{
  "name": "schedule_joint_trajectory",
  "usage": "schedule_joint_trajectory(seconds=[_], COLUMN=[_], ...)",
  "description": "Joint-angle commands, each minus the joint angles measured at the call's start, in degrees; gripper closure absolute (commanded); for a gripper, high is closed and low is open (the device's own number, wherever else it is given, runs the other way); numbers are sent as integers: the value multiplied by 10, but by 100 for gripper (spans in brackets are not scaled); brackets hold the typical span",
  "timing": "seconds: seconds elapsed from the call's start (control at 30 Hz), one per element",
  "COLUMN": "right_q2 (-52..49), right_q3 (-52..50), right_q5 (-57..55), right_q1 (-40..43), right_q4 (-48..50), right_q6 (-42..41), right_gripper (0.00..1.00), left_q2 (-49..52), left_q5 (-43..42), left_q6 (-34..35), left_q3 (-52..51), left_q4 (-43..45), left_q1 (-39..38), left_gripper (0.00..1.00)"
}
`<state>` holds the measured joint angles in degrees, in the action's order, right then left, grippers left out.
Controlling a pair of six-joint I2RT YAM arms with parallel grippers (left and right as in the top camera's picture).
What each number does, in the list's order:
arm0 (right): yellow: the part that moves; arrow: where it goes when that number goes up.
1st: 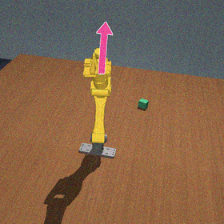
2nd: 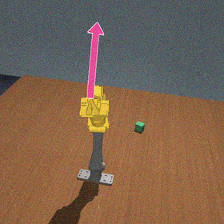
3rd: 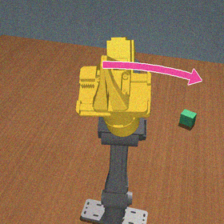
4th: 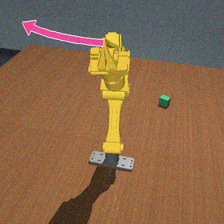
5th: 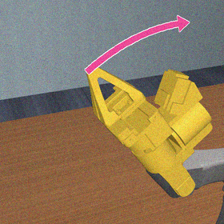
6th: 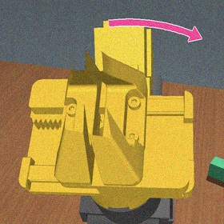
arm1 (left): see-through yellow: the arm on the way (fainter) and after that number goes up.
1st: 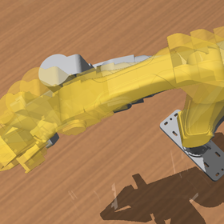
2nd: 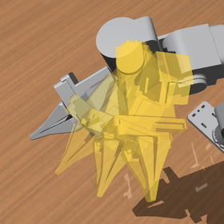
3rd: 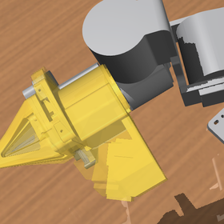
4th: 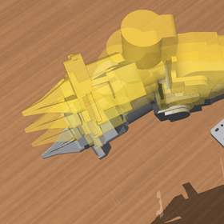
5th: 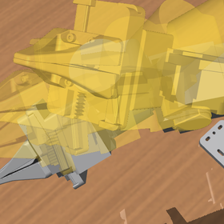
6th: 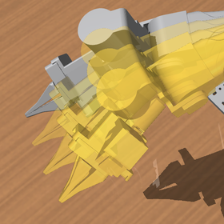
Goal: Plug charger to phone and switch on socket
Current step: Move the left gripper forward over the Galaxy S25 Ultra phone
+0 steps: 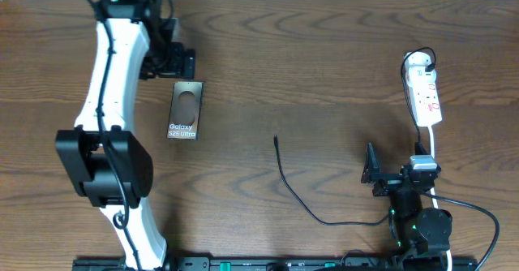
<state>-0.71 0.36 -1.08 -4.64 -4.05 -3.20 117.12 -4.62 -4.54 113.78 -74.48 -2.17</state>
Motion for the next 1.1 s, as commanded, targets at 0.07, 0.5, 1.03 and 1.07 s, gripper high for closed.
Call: schedule_joint_trajectory(seconds=[0.07, 0.5, 1.03, 1.07], right_q2=[3, 3, 3, 3], right_q3=[0, 0, 0, 0], right_q5=[-3, -3, -3, -3], right_q1=[-5, -5, -5, -5], right_q4=[-2, -2, -2, -2], right_q6=[7, 7, 7, 7], right_gripper=[1, 1, 1, 1], left_q2=[9, 103, 137, 137], left_q5=[25, -24, -22, -22], left_q6=[21, 21, 18, 17], left_q3=[5, -1, -38, -45], left_q4=[11, 12, 26, 31], left_q1=[-2, -2, -2, -2], left_gripper=[2, 2, 2, 2])
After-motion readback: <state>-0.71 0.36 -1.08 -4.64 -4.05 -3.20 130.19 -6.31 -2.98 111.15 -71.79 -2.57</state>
